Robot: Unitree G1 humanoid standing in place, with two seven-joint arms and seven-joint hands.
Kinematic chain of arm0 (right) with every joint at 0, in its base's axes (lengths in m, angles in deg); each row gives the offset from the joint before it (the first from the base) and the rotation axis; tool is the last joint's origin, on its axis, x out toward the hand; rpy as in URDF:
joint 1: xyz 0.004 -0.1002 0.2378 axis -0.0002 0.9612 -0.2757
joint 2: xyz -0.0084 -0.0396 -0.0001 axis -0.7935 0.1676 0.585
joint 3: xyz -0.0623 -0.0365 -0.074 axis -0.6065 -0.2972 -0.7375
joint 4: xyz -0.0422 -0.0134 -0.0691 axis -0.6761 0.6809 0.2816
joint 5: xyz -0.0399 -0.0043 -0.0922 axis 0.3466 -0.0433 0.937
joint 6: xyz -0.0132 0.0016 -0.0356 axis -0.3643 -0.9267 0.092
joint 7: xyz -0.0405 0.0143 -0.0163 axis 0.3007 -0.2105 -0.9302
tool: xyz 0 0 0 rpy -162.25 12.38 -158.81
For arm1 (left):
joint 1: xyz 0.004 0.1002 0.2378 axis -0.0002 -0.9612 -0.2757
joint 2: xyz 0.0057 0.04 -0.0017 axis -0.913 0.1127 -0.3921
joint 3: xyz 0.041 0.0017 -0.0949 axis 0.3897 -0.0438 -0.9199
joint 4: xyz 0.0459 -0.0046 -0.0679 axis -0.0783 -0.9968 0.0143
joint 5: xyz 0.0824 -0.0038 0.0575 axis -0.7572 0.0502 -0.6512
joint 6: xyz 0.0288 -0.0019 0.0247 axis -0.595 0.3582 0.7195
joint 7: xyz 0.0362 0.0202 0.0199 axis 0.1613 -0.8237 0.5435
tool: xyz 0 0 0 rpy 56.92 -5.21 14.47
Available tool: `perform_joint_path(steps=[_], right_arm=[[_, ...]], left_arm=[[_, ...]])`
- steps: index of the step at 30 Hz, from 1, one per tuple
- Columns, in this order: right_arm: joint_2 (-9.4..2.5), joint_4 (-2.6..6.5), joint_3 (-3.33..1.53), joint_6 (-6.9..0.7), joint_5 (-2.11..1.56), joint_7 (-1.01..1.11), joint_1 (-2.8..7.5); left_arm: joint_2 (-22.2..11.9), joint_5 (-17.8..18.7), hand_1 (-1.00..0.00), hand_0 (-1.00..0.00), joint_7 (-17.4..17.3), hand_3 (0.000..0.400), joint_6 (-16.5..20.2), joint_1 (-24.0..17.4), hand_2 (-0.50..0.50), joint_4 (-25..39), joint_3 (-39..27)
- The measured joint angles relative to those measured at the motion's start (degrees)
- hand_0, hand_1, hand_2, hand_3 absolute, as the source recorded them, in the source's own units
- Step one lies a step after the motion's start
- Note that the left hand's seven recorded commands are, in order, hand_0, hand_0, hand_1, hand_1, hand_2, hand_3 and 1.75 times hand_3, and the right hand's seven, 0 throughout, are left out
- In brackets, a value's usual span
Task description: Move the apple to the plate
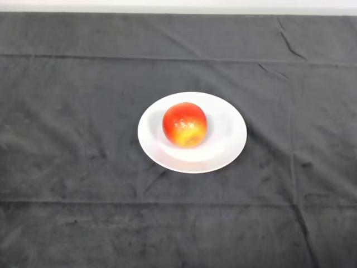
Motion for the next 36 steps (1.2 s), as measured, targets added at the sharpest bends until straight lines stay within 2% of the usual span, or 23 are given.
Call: perform_joint_path(steps=[36], right_arm=[[0.00,0.03,0.01,0.00,0.01,0.00,0.00]], left_arm=[[0.00,-2.19,0.00,0.00,-0.48,0.000,-0.26,0.03,0.00,-0.23,-2.64]])
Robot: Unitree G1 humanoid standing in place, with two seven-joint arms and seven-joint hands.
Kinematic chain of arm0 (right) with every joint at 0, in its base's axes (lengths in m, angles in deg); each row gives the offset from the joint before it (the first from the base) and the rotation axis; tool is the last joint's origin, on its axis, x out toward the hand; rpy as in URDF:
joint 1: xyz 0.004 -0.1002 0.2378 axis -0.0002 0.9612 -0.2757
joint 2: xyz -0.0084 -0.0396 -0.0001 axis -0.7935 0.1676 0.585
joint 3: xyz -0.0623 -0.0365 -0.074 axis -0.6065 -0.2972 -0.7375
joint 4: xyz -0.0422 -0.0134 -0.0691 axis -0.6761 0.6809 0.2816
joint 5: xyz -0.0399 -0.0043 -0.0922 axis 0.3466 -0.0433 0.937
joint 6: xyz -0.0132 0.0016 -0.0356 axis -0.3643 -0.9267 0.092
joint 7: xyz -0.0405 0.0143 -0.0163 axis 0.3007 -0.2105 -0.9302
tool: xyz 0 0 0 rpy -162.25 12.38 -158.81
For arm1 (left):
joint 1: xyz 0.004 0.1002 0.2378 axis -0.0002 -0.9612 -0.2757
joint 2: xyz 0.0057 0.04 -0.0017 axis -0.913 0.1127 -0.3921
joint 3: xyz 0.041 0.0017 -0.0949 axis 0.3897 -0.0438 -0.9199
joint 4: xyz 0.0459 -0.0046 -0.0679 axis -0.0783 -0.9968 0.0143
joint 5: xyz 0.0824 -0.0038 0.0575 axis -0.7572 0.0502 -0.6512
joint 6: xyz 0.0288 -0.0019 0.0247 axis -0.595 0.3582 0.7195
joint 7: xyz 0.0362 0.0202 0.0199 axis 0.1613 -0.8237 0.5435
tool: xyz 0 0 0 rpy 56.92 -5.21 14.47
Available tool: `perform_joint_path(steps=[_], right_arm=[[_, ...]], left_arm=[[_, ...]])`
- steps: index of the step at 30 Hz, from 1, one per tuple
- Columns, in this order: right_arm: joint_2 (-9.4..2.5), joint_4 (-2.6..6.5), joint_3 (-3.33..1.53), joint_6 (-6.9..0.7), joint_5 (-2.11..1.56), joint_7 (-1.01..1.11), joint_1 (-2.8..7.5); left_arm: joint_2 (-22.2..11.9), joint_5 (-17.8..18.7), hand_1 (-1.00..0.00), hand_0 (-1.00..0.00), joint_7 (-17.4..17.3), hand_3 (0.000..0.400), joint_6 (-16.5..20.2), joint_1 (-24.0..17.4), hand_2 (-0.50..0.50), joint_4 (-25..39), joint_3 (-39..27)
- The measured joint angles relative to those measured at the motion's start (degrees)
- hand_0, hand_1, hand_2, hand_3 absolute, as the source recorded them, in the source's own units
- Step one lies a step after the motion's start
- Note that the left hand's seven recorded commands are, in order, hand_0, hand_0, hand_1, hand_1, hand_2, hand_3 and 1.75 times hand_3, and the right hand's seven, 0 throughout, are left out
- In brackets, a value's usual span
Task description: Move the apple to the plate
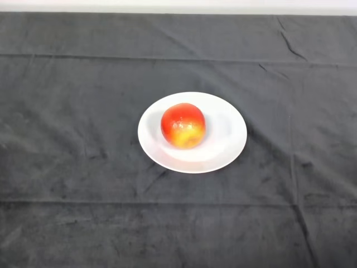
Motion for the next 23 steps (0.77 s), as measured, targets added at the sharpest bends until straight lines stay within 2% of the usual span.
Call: perform_joint_path(steps=[23], right_arm=[[0.00,0.04,0.00,0.00,0.00,0.00,0.00]], left_arm=[[0.02,-0.60,0.00,0.00,-0.52,0.000,0.00,0.02,0.00,-0.02,-1.53]])
